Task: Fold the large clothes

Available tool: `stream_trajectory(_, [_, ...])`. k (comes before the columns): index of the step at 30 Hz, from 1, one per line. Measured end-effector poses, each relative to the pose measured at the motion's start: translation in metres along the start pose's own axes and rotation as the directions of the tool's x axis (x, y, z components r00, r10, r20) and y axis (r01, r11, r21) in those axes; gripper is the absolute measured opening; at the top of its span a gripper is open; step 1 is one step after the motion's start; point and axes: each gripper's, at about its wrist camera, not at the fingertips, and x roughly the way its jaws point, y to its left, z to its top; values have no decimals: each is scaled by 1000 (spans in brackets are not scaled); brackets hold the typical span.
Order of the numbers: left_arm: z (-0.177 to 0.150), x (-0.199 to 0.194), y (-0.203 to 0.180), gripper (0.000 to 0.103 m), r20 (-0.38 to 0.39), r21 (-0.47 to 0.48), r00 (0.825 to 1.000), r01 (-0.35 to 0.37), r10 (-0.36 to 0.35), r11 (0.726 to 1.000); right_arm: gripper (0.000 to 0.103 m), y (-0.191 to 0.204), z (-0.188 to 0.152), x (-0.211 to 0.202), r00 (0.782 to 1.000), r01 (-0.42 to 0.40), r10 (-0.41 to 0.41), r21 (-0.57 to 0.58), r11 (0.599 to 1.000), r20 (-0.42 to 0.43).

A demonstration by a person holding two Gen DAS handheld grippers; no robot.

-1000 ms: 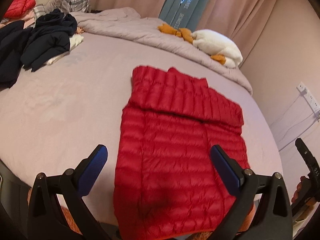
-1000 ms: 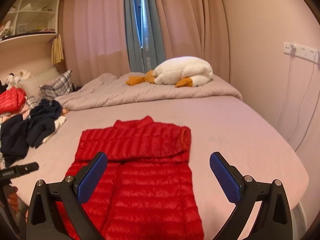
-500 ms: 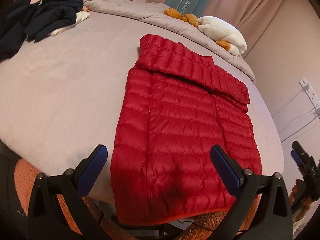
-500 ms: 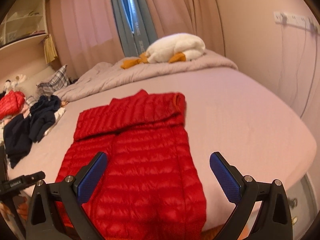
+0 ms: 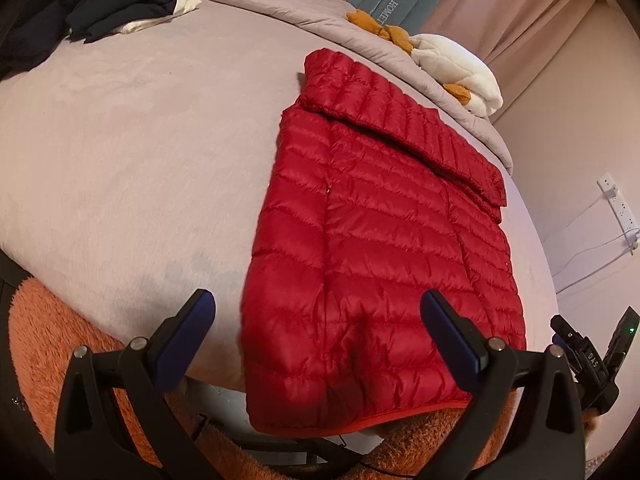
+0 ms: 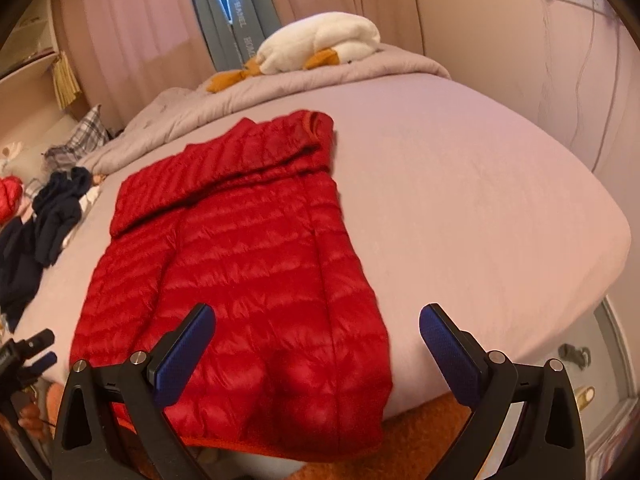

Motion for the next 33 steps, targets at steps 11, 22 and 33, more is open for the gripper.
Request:
stream_trajectory(11, [-14, 15, 10, 102, -64, -8, 998, 10, -10, 1000, 101, -5, -12, 10, 999, 16, -14, 28, 999, -51])
stream_trajectory(22, [-22, 27, 15, 102, -91, 16, 996, 3, -1, 1000, 95, -18, -24, 19, 993, 38, -30, 64, 997, -116])
stream_trajectory(33, [-28, 31, 15, 101, -97, 75, 995, 12, -5, 997, 83, -24, -34, 21, 987, 16, -6, 57, 998, -159])
